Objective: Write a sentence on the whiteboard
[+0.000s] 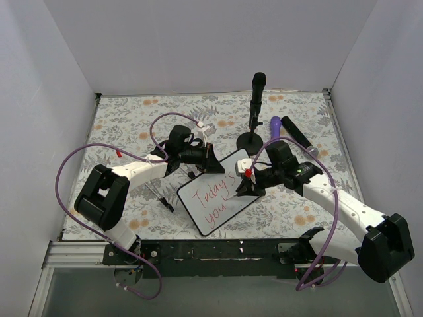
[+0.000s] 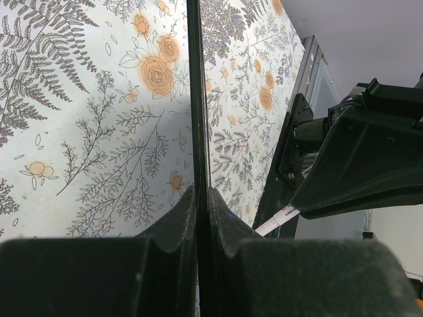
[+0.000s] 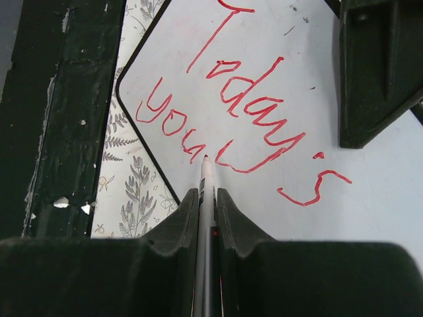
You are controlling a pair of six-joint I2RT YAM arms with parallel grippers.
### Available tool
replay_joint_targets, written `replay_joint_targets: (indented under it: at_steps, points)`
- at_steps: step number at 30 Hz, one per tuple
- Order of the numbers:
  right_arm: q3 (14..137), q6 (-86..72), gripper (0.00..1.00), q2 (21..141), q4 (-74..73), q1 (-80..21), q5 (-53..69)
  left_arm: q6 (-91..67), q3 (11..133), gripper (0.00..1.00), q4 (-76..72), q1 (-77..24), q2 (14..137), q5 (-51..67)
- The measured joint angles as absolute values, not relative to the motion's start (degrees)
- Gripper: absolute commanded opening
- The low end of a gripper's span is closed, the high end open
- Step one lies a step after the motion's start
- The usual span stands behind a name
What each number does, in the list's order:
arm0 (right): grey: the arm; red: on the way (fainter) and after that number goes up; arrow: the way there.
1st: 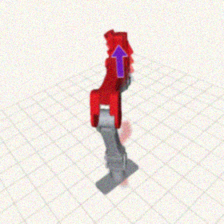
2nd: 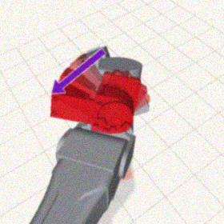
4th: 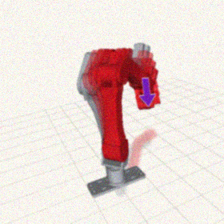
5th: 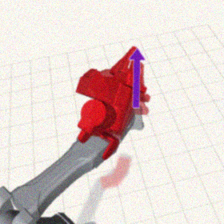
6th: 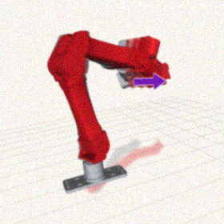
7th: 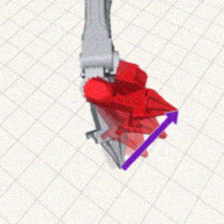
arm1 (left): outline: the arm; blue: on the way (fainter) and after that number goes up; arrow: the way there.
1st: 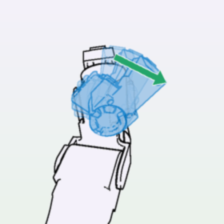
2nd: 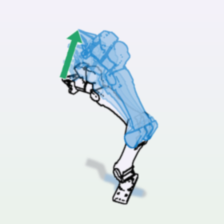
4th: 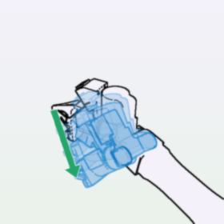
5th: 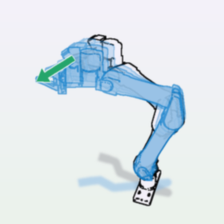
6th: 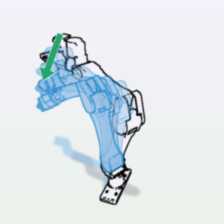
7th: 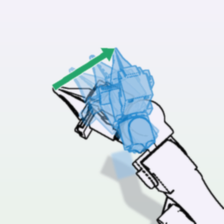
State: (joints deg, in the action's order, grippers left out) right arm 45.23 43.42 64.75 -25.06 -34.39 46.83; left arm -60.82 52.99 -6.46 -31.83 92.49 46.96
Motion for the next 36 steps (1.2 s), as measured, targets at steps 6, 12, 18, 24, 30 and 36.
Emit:
replay_joint_targets:
  at_steps: [6, 12, 18, 24, 30, 36]
  points:
    - [44.1, 43.4, 0.01, 64.7, -24.6, -34.3, 46.7, -60.8, 53.0, 0.00, -6.5, -31.8, 92.5, 47.0]
    - [43.5, 43.5, 0.01, 64.7, -23.8, -34.3, 46.7, -60.9, 53.0, 0.00, -6.5, -31.8, 92.5, 47.0]
    - [42.8, 43.7, 0.01, 64.6, -23.6, -34.3, 46.4, -60.9, 53.0, 0.00, -6.5, -31.8, 92.5, 47.0]
    - [42.3, 43.7, 0.01, 64.6, -23.2, -34.4, 44.8, -60.9, 53.0, 0.00, -6.5, -31.8, 92.5, 47.0]
    - [42.3, 43.5, 0.01, 64.6, -22.0, -35.6, 43.5, -60.9, 53.0, 0.00, -6.5, -31.8, 92.5, 47.0]
    - [42.3, 43.4, 0.01, 66.2, -21.6, -37.4, 43.2, -60.9, 53.0, 0.00, -6.5, -31.8, 92.5, 47.0]
